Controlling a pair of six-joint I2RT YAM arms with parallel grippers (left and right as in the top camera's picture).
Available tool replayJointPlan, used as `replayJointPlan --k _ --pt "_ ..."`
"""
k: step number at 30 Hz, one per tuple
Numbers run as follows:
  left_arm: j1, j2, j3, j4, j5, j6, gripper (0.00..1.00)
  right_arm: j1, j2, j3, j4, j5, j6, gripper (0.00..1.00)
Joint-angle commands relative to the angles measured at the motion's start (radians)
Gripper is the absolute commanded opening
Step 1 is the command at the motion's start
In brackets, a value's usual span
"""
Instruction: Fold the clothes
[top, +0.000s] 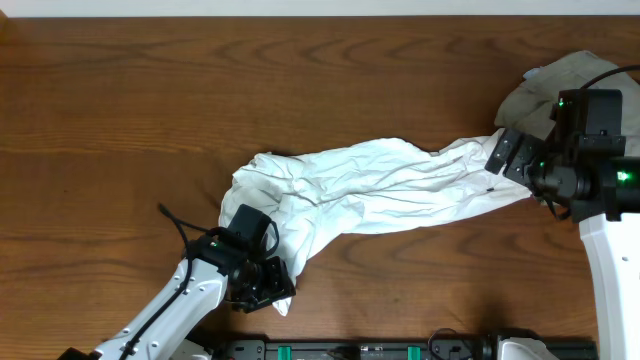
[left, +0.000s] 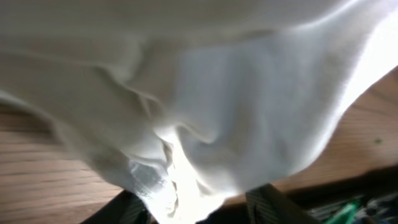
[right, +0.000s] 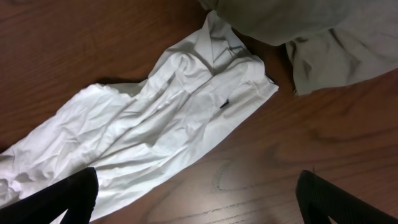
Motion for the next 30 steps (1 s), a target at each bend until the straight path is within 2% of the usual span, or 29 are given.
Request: replayJointPlan --k 1,13,20,26,30 --pt "-0.003 0.017 0.005 -0.002 -0.074 -0.004 0.53 -0.005 0.001 0.017 -0.003 -0.004 -0.01 0.99" --pt "-0.003 0.163 0.005 0.04 -0.074 -0.021 0.52 -0.005 0.001 0.017 0.0 -0.004 -0.011 0.99" --pt "-0.003 0.159 0.036 0.021 -0.074 -0.021 0.07 -0.005 0.001 0.017 0.0 -0.004 -0.011 0.99" --pt "-0.003 0.152 0.158 -0.058 -0.085 -0.005 0.06 -0.005 0.001 0.017 -0.001 -0.005 -0.01 0.99" --pt "0.016 0.15 0.327 -0.17 -0.203 0.006 0.06 -0.005 0.001 0.017 0.0 -0.029 -0.011 0.99"
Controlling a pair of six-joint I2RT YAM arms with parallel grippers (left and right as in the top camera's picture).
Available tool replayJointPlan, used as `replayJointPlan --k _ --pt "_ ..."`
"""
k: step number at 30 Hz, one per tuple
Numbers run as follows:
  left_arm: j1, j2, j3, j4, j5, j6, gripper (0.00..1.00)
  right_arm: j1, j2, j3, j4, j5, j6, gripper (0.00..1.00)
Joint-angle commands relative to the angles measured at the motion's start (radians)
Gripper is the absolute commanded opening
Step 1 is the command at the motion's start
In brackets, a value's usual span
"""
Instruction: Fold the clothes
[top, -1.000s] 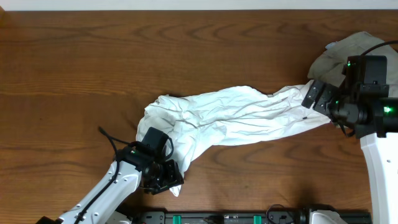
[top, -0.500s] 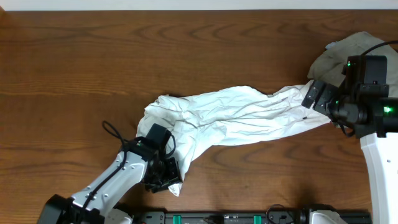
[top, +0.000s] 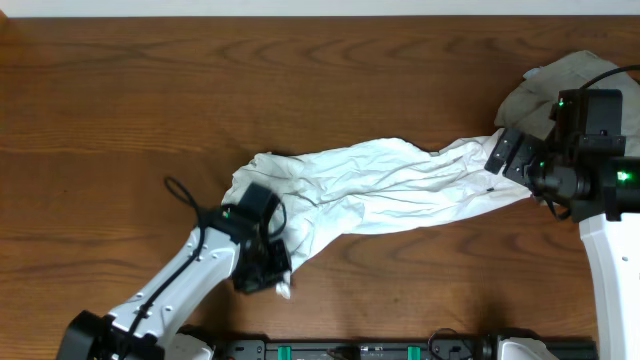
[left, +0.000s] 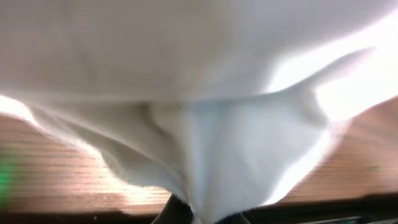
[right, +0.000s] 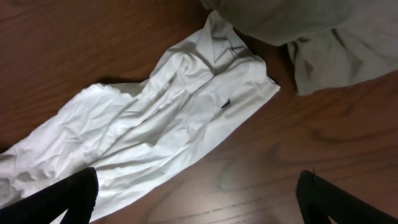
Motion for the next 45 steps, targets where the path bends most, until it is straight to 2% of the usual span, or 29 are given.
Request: replayJointPlan --k 1,5,11,17,22,28,31,36,45 --pt "0.024 -0.001 0.147 -0.063 -0.127 0.028 0.06 -0.005 0.001 0.017 -0.001 -0.026 -0.011 0.99" --pt "0.109 -0.001 0.308 -0.141 -0.177 0.087 0.06 -0.004 0.003 0.016 -0.005 -0.029 -0.011 0.99" --pt "0.324 -0.001 0.46 -0.226 -0.195 0.176 0.06 -0.004 0.028 0.015 -0.011 -0.029 -0.03 0.99" --pt "0.52 -0.001 0.481 -0.239 -0.214 0.211 0.06 -0.004 0.097 0.015 -0.007 -0.034 -0.031 0.99" --pt "0.647 -0.001 0.481 -0.232 -0.216 0.217 0.06 -0.003 0.18 0.015 0.011 -0.136 -0.109 0.99" --pt "0.705 -0.001 0.481 -0.235 -0.22 0.256 0.06 -0.002 0.275 0.015 0.01 -0.244 -0.124 0.99" --pt "0.73 -0.001 0.481 -0.229 -0.251 0.251 0.06 0.01 0.317 0.015 -0.005 -0.33 -0.188 0.99" --pt "0.815 -0.001 0.481 -0.228 -0.266 0.248 0.06 0.015 0.362 0.014 -0.092 -0.291 -0.227 0.99" --pt "0.938 -0.001 0.481 -0.229 -0.235 0.248 0.06 0.035 0.363 0.006 -0.101 -0.288 -0.231 0.99"
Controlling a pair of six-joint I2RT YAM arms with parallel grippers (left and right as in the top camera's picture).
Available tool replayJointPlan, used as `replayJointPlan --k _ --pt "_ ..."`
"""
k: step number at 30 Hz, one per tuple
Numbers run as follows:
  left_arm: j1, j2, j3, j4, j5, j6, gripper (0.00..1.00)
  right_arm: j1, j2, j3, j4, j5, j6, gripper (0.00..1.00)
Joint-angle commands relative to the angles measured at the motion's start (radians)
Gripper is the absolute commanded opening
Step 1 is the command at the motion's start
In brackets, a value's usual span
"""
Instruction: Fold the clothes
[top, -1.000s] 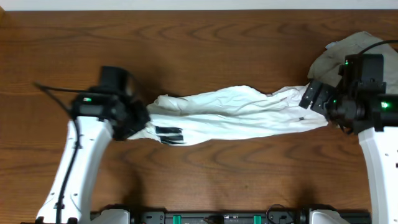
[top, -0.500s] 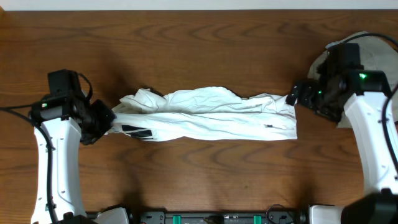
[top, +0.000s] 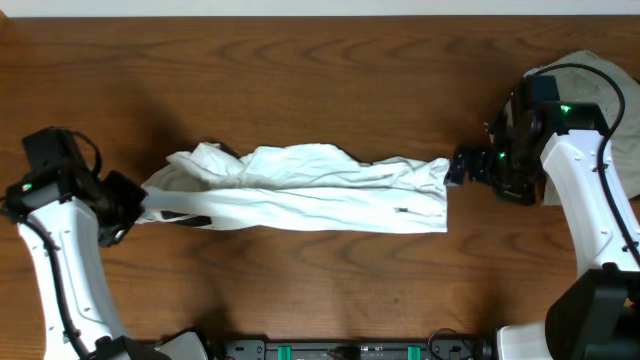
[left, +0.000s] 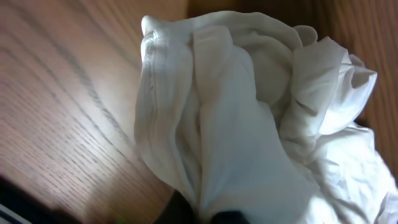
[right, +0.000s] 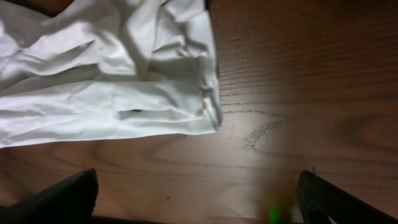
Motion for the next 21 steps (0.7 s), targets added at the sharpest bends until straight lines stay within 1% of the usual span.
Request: replayJointPlan --k 1,5,10,16,21 --pt "0.013 -0.002 0.019 0.0 -0.001 0.013 0.06 0.037 0.0 -0.001 0.001 -0.01 -0.026 0.99" --pt "0.013 -0.002 0.019 -0.001 -0.001 0.013 0.06 0.083 0.0 -0.055 0.032 -0.024 -0.025 0.99" --pt "0.013 -0.002 0.019 -0.001 -0.001 0.014 0.06 0.138 0.0 -0.143 0.129 -0.085 -0.008 0.99" --pt "0.013 -0.002 0.019 -0.002 0.0 0.013 0.06 0.143 0.0 -0.195 0.231 -0.089 0.002 0.99" --pt "0.013 -0.002 0.019 -0.005 0.0 0.013 0.06 0.143 0.0 -0.257 0.285 -0.113 0.002 0.99"
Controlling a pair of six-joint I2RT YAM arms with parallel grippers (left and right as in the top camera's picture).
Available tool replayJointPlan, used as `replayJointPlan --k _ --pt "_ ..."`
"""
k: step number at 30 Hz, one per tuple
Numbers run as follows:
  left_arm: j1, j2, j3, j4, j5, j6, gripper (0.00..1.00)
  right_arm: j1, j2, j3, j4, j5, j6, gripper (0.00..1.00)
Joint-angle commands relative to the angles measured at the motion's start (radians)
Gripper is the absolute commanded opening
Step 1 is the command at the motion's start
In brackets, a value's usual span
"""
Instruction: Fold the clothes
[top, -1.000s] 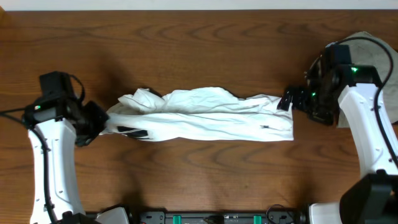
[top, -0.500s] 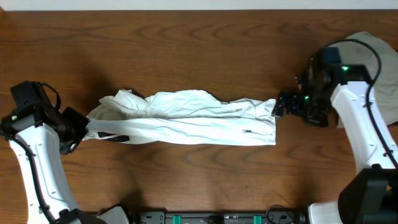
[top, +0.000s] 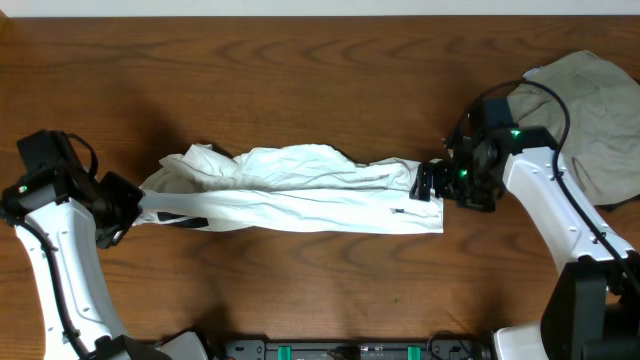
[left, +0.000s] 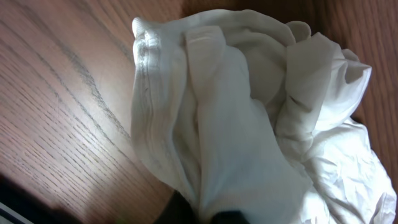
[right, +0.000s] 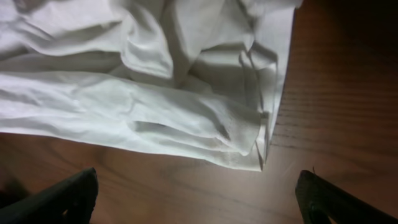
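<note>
A white garment (top: 300, 190) lies stretched left to right across the middle of the wooden table (top: 320, 80), crumpled along its length. My left gripper (top: 128, 208) is at its left end, shut on a bunched fold of the white cloth (left: 236, 143); the left gripper (left: 204, 215) shows only dark fingertips at the frame's bottom. My right gripper (top: 432, 184) hovers over the garment's right end, open. In the right wrist view the right gripper (right: 199, 205) has its fingers (right: 62, 196) wide apart, with the garment's hemmed right edge (right: 267, 112) just beyond them.
A beige-grey garment (top: 585, 120) lies heaped at the table's right back, behind my right arm. A black rail with green parts (top: 350, 350) runs along the front edge. Bare wood lies ahead of and behind the white garment.
My right gripper has moved left, from just beyond the garment's right edge to over its right end, still open. The left gripper holds the left end in almost the same place.
The white garment first lay slanting from the front middle up to the beige heap, my left gripper's fingers apart around its front end. Then that gripper was shut on it. Later the garment lay stretched level across the middle, held at far left. The open right gripper has now come over its right end.
</note>
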Motion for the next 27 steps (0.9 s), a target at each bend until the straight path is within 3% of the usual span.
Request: replayJointPlan --k 1,13,27 --pt "0.005 -0.002 0.019 -0.003 -0.005 0.013 0.06 0.005 0.0 -0.061 0.036 -0.035 0.007 0.99" --pt "0.005 -0.002 0.019 -0.003 -0.005 0.013 0.06 0.005 0.0 -0.19 0.265 -0.118 0.023 0.99" --pt "0.005 -0.002 0.019 -0.003 -0.005 0.013 0.06 0.005 0.0 -0.212 0.317 -0.126 0.082 0.99"
